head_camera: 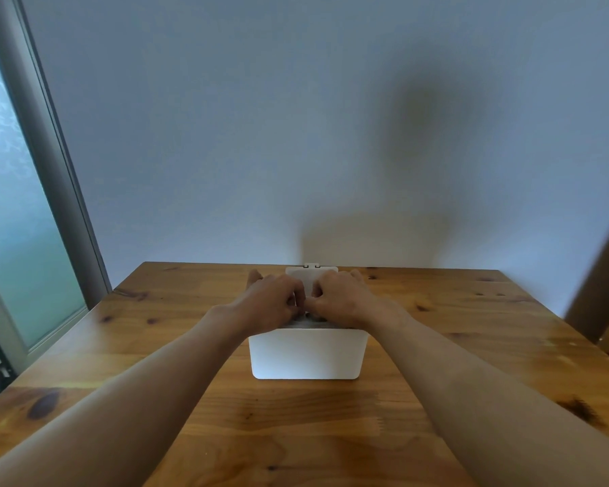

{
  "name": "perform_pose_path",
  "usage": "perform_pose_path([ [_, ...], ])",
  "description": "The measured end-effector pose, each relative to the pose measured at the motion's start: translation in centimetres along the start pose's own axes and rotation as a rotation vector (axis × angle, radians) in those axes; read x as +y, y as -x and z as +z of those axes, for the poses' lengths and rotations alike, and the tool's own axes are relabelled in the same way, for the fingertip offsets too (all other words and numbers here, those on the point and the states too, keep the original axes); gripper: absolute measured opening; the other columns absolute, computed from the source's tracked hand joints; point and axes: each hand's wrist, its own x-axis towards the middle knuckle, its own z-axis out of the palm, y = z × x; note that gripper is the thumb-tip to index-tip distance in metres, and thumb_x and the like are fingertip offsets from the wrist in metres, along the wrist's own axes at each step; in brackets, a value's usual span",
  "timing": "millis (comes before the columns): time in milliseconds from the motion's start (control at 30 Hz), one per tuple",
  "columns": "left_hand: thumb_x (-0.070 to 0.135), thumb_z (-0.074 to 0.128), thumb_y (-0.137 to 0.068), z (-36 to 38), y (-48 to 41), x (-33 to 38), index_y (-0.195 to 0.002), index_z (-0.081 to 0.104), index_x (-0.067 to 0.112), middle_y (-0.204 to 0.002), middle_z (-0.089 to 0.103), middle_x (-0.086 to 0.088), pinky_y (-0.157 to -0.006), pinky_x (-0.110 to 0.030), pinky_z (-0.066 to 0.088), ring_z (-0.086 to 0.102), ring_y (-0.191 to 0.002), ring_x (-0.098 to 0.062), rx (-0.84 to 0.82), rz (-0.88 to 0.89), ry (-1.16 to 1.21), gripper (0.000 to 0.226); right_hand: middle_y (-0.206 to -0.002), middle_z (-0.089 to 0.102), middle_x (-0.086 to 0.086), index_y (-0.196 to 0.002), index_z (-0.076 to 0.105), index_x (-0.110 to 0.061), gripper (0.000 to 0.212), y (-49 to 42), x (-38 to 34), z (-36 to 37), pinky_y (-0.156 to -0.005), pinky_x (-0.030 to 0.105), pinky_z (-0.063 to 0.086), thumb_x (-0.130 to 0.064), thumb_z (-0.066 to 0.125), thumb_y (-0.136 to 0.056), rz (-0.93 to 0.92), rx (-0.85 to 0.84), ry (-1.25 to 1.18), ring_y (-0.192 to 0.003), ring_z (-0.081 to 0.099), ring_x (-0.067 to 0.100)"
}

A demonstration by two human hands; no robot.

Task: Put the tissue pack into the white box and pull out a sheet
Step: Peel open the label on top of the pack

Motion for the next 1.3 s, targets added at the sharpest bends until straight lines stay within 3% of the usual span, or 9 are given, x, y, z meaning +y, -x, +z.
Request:
perform_pose_path([
  [167, 0.035, 0.061, -0.086, 0.1, 0.0, -0.2, -0.067, 0.049, 0.037, -0.066, 0.049, 0.015, -0.082, -0.034, 0.022, 0.051, -0.075, -0.008, -0.035, 0.02, 0.004, 0.022, -0.07, 0.05, -0.006, -0.063, 0.042, -0.025, 0.026, 0.0, -0.1, -0.9, -0.077, 0.037, 0.026, -0.035, 0.054, -0.084, 0.052, 0.018, 0.022, -0.073, 0.047, 0.018],
  [300, 0.034, 0.057, -0.089, 0.0, -0.1, -0.2, -0.087, 0.064, 0.032, -0.079, 0.059, 0.011, -0.089, -0.038, 0.025, 0.055, -0.085, -0.01, -0.054, 0.047, 0.017, 0.007, -0.07, 0.046, -0.008, -0.066, 0.034, -0.027, 0.028, 0.4, 0.5, -1.2, -0.083, 0.04, 0.027, -0.029, 0.055, -0.084, 0.079, 0.033, 0.076, -0.079, 0.046, 0.02],
  [433, 0.03, 0.055, -0.091, -0.1, 0.0, -0.2, -0.094, 0.067, 0.034, -0.09, 0.066, 0.009, -0.092, -0.039, 0.026, 0.055, -0.093, -0.011, -0.084, 0.059, 0.013, 0.013, -0.085, 0.053, -0.004, -0.089, 0.039, -0.023, 0.018, 0.9, 1.1, -0.9, -0.084, 0.039, 0.026, -0.028, 0.056, -0.084, 0.034, 0.061, 0.125, -0.081, 0.047, 0.019],
  [633, 0.03, 0.051, -0.093, -0.2, 0.0, -0.1, -0.096, 0.066, 0.034, -0.091, 0.066, 0.008, -0.089, -0.038, 0.027, 0.054, -0.094, -0.011, -0.103, 0.083, -0.014, 0.015, -0.089, 0.066, 0.001, -0.098, 0.038, -0.028, 0.018, 1.4, 1.3, -0.7, -0.077, 0.037, 0.02, -0.015, 0.043, -0.087, -0.072, 0.033, 0.11, -0.081, 0.056, 0.023],
  [800, 0.028, 0.048, -0.093, -0.3, 0.1, 0.1, -0.093, 0.065, 0.034, -0.086, 0.062, 0.008, -0.086, -0.035, 0.025, 0.053, -0.091, -0.01, -0.094, 0.067, 0.024, 0.018, -0.087, 0.059, 0.001, -0.085, 0.053, -0.025, 0.027, 1.4, 1.0, -1.1, -0.08, 0.04, 0.02, -0.019, 0.029, -0.096, -0.067, -0.022, 0.257, -0.093, 0.053, 0.024],
  [900, 0.028, 0.049, -0.093, -0.3, 0.1, 0.1, -0.092, 0.063, 0.033, -0.082, 0.059, 0.009, -0.087, -0.036, 0.027, 0.052, -0.088, -0.011, -0.093, 0.077, 0.029, 0.015, -0.085, 0.059, 0.003, -0.078, 0.052, -0.021, 0.025, 1.4, 1.0, -1.1, -0.09, 0.044, 0.023, -0.03, 0.034, -0.093, -0.034, -0.03, 0.297, -0.093, 0.054, 0.025],
  [1067, 0.025, 0.051, -0.091, -0.2, 0.1, -0.1, -0.088, 0.052, 0.031, -0.069, 0.046, 0.016, -0.092, -0.036, 0.028, 0.047, -0.081, -0.009, -0.081, 0.068, 0.039, 0.007, -0.105, 0.06, 0.008, -0.088, 0.066, -0.021, 0.032, 0.9, 0.7, -1.0, -0.094, 0.043, 0.025, -0.051, 0.054, -0.087, -0.036, -0.021, 0.45, -0.107, 0.044, 0.028],
  [1200, 0.023, 0.05, -0.089, -0.3, 0.2, -0.1, -0.087, 0.049, 0.031, -0.068, 0.046, 0.016, -0.091, -0.034, 0.028, 0.048, -0.081, -0.009, -0.073, 0.067, 0.05, 0.009, -0.11, 0.049, 0.009, -0.099, 0.065, -0.023, 0.02, 0.6, 0.1, -0.5, -0.094, 0.042, 0.025, -0.037, 0.06, -0.086, -0.098, 0.012, 0.399, -0.109, 0.037, 0.03],
  [1300, 0.021, 0.049, -0.088, -0.2, 0.2, 0.0, -0.085, 0.048, 0.03, -0.067, 0.045, 0.016, -0.087, -0.032, 0.027, 0.048, -0.08, -0.01, -0.058, 0.066, 0.035, 0.01, -0.11, 0.054, 0.004, -0.095, 0.067, -0.026, 0.011, 0.5, -0.3, -0.5, -0.088, 0.038, 0.023, -0.025, 0.058, -0.088, -0.167, 0.009, 0.338, -0.11, 0.041, 0.025],
])
